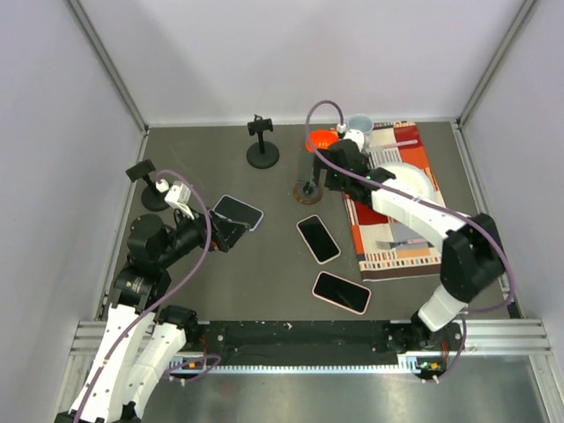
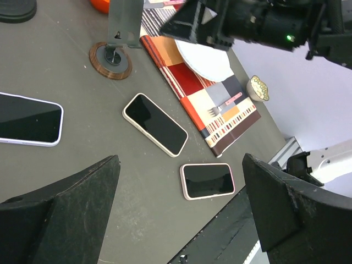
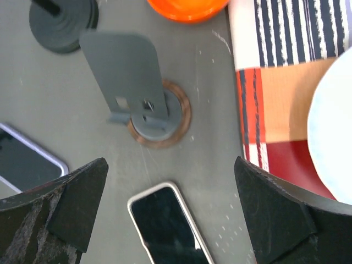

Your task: Place the phone on the phone stand

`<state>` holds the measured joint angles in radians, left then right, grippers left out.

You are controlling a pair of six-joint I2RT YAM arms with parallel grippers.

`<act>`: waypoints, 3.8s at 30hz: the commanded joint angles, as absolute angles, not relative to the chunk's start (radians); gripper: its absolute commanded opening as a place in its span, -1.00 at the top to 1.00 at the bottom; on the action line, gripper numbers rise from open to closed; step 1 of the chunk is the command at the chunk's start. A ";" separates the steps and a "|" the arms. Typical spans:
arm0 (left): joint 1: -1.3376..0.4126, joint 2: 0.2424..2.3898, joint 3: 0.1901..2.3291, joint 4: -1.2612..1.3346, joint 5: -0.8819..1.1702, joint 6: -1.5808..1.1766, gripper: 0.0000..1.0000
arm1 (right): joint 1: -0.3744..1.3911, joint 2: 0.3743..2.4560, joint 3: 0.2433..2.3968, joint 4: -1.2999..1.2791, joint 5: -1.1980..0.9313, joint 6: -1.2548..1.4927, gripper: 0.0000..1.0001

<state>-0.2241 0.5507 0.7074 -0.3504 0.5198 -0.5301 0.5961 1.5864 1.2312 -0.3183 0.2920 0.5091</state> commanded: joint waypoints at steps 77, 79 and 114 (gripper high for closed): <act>-0.249 0.520 0.712 -0.400 0.557 -0.543 -0.96 | 0.750 1.660 1.189 -0.543 0.063 0.210 -0.98; -0.249 0.509 0.710 -0.406 0.557 -0.541 -0.96 | 0.752 1.709 1.216 -0.552 0.039 0.206 -0.98; -0.250 0.512 0.689 -0.410 0.549 -0.535 -0.95 | 0.792 1.967 1.359 -0.672 0.170 0.317 -0.71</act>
<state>-0.2451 0.5110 0.6872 -0.4351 0.5423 -0.5430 0.7807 1.9472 1.3499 -0.6464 0.1390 0.2741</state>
